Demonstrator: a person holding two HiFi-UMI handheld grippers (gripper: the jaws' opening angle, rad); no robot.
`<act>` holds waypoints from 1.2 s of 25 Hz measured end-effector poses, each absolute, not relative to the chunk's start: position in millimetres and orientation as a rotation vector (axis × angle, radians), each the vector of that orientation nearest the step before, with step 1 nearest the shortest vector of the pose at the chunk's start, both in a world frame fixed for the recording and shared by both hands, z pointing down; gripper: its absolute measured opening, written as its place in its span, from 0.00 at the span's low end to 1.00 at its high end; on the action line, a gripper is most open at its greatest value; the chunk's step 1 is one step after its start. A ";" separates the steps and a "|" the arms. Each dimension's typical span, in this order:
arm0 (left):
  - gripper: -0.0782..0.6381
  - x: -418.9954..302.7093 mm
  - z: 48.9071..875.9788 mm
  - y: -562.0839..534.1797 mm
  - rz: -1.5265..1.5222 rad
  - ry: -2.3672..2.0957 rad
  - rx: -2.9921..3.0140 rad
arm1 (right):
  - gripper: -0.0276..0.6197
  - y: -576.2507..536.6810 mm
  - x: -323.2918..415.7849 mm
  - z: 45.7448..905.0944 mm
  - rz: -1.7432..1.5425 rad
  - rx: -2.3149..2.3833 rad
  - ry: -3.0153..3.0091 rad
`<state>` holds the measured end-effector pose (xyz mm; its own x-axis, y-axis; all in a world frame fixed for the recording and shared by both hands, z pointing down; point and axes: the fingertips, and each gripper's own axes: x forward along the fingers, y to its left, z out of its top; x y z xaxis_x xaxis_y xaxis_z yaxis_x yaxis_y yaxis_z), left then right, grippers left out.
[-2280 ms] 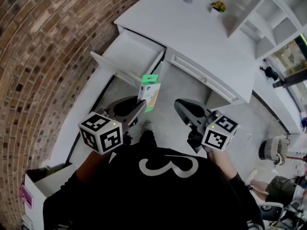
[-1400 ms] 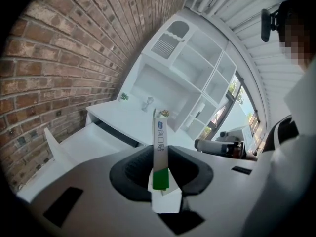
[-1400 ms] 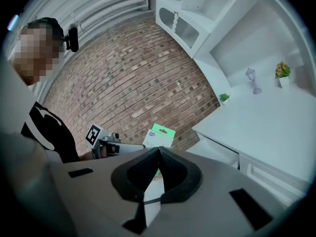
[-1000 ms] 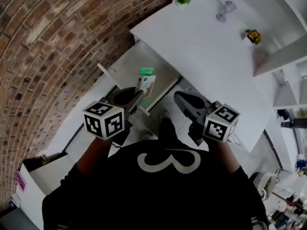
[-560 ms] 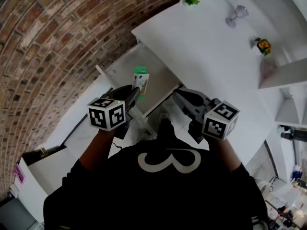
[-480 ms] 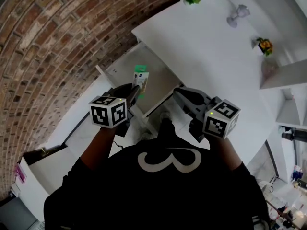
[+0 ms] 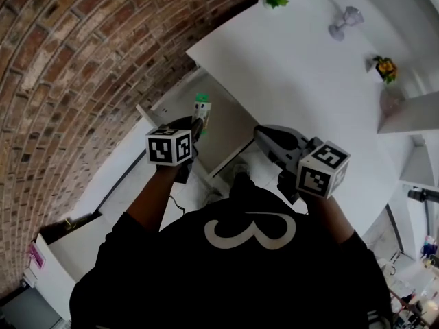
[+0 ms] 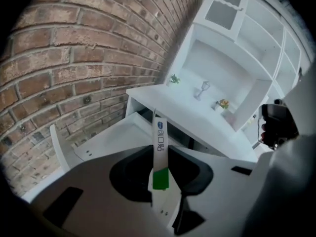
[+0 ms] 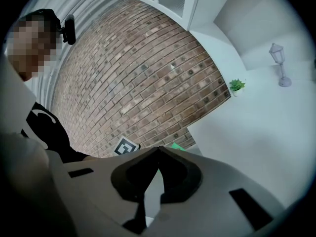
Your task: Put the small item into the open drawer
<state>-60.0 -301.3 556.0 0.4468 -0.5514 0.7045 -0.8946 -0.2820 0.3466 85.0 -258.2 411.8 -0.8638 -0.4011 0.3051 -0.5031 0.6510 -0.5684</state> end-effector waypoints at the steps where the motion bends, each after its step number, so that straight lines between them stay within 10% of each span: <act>1: 0.24 -61.3 563.4 -305.5 0.615 -1.216 1.956 | 0.06 -260.8 85.6 414.4 1.010 0.750 -2.708; 30: 0.24 -53.1 723.0 -354.5 0.835 -1.226 1.696 | 0.06 -294.3 114.6 464.0 1.140 0.779 -2.564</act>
